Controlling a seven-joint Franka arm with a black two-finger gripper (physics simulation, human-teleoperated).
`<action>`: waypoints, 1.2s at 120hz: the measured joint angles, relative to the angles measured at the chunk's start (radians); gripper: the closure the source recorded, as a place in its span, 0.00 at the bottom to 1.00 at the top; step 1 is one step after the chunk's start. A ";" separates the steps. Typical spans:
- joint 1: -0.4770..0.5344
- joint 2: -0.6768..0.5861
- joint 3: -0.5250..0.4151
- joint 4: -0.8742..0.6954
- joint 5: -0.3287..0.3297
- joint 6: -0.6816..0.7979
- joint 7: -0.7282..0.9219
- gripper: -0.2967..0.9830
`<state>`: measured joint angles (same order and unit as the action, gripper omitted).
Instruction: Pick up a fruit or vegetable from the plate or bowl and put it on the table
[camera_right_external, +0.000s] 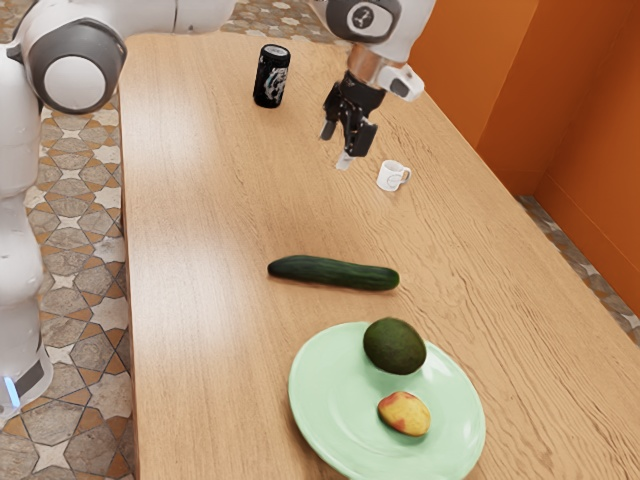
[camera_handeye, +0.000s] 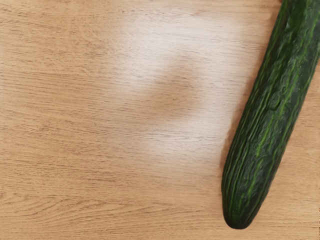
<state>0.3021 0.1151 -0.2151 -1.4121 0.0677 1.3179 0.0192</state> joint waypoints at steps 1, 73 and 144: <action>-0.001 0.000 0.000 0.000 0.000 0.010 0.000 0.23; -0.471 0.115 0.003 0.015 0.042 0.226 -0.237 0.23; -0.598 -0.003 0.084 -0.204 -0.073 0.299 -0.441 0.23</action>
<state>-0.2960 0.1125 -0.1313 -1.6158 -0.0055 1.6166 -0.4220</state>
